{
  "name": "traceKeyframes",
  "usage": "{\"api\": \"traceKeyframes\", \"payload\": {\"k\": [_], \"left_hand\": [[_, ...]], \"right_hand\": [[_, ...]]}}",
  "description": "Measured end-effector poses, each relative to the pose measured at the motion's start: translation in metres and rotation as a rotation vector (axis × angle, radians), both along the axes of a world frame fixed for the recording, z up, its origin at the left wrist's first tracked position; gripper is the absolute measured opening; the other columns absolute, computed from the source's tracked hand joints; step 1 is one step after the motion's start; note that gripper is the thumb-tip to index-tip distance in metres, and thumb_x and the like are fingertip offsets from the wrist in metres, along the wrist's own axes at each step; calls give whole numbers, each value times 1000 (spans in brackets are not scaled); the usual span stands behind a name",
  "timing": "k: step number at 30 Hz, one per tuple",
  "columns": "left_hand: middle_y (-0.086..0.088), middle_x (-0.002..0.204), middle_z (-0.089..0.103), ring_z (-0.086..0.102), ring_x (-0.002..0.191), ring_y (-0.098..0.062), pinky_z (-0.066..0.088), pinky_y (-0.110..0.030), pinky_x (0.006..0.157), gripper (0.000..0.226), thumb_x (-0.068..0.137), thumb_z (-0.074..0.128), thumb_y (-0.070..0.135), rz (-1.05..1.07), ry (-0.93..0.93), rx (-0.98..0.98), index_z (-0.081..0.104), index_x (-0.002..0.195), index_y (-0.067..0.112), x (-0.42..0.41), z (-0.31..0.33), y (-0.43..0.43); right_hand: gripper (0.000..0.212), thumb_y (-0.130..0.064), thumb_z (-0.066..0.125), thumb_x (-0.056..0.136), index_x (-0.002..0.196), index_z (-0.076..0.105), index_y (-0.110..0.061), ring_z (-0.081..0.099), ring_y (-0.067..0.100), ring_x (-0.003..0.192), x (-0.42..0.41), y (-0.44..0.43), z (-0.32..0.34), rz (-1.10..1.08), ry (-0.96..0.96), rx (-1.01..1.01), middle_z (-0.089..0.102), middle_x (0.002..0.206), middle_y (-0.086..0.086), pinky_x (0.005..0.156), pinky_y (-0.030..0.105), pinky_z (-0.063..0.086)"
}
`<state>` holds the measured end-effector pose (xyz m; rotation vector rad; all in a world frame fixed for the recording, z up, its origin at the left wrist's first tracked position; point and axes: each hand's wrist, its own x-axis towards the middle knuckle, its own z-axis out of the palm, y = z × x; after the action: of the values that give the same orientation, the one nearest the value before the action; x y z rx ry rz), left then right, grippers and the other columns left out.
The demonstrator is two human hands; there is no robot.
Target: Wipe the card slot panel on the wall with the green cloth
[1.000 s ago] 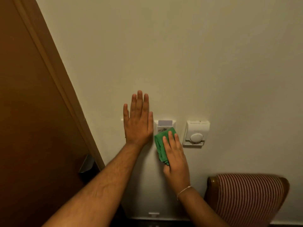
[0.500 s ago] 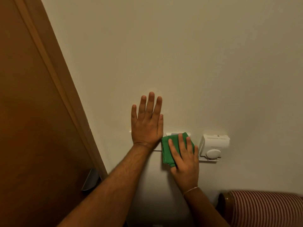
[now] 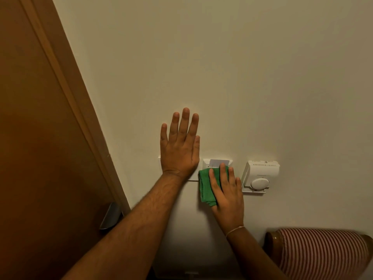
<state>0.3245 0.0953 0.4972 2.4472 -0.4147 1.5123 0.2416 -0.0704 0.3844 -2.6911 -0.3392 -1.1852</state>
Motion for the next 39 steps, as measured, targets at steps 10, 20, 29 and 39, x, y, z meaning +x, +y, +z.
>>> {"api": "traceKeyframes", "payload": {"k": [10,20,29,39], "left_hand": [[2,183,-21,-17,171,-21,-13,-47,136,79,114,35,33,7,16,13,-12,176,26,-2,2,1],[3,182,-25,-21,170,-20,-16,-47,136,81,113,36,33,4,24,12,-15,175,27,-2,1,1],[4,180,-28,-23,168,-19,-16,-47,135,83,113,38,34,10,17,28,-18,174,28,-3,2,1],[5,179,-30,-24,168,-18,-14,-48,135,93,109,49,31,-4,48,26,-19,173,30,-6,5,3]], "right_hand": [[81,-39,48,94,163,15,-13,-7,21,162,-4,0,-11,10,25,29,-8,175,-1,132,35,-5],[75,-34,47,99,164,16,-11,-1,27,162,2,0,1,19,5,224,0,175,4,132,37,1],[62,-41,27,111,165,14,-13,1,28,162,0,-5,-13,68,31,258,0,175,4,133,38,1],[66,-46,20,111,161,26,-4,1,27,162,-5,-8,-36,54,86,281,5,174,6,132,45,10]]}}
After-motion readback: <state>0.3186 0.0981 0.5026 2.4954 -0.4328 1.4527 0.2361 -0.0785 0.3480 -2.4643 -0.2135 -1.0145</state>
